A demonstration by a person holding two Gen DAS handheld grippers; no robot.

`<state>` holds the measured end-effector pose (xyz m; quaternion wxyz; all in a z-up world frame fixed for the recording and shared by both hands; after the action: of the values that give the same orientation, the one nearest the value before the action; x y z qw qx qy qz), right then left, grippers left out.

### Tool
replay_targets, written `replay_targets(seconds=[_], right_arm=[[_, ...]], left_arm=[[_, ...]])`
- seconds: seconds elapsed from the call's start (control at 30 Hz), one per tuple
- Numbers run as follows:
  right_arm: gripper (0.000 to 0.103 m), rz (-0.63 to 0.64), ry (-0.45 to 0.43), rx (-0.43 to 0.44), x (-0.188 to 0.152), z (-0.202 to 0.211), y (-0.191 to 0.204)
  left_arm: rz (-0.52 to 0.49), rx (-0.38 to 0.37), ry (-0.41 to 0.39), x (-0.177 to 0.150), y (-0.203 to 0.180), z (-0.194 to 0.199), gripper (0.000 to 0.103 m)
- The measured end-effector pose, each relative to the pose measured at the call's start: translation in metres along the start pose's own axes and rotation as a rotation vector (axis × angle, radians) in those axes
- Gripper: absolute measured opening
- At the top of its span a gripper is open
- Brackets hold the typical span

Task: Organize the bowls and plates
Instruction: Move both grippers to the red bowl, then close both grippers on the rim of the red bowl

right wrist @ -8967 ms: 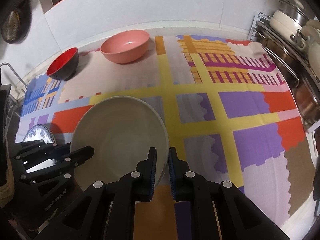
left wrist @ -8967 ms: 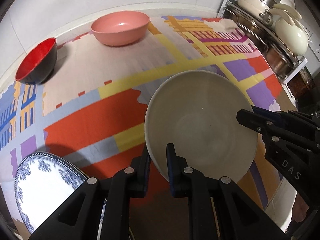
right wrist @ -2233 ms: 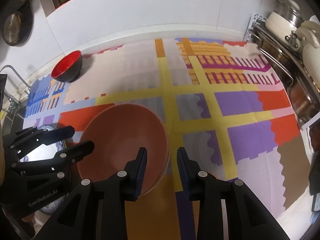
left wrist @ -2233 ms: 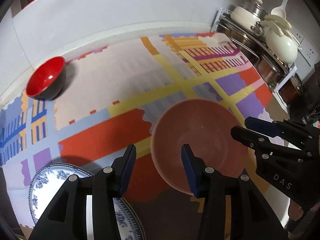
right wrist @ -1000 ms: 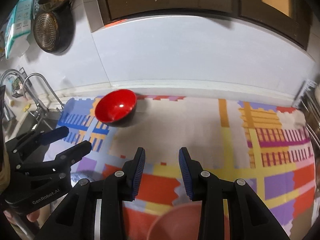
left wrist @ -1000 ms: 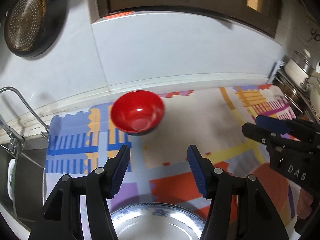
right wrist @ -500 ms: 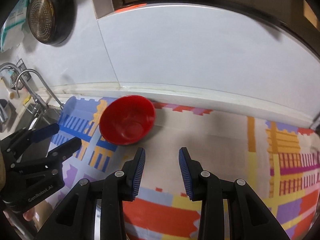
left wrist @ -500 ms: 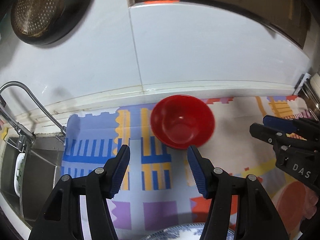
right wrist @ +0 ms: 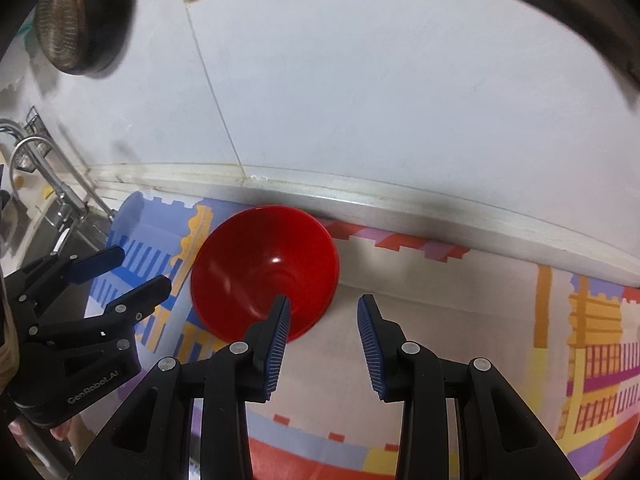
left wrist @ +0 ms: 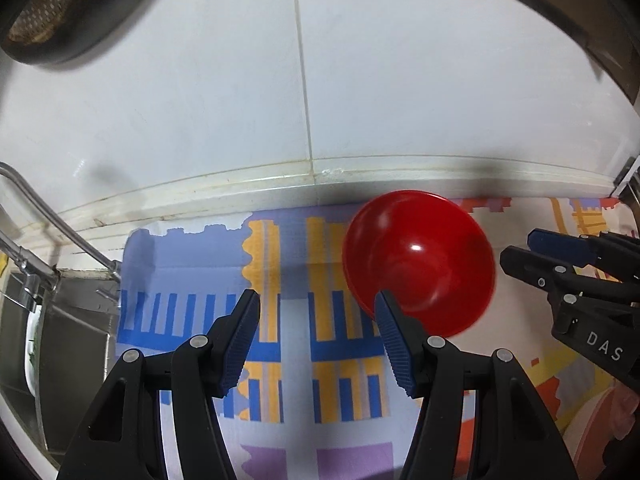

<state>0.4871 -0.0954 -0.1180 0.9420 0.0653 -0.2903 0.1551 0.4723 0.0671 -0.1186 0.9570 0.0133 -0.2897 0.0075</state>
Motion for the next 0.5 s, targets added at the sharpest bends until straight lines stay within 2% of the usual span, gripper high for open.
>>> replay_targets(seconds=[0.5], right_arm=[[0.035,-0.076,0.116,0.056,0.006,-0.053,-0.007]], left_arm=[[0.002,-0.053,0.047,0.013,-0.002,-0.05,0.056]])
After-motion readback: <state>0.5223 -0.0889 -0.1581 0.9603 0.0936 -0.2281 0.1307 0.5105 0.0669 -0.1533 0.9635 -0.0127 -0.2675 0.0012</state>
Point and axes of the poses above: each gripper's, at about its wrist camera, not at the fingertips, and z roughly against the way its jaws point, y to its left, x to its top, the point moved 7 cm from there along -z, roughly the way its jaws point, and after that the axes turned 3 degrees about -x, right-handed, at the moved point
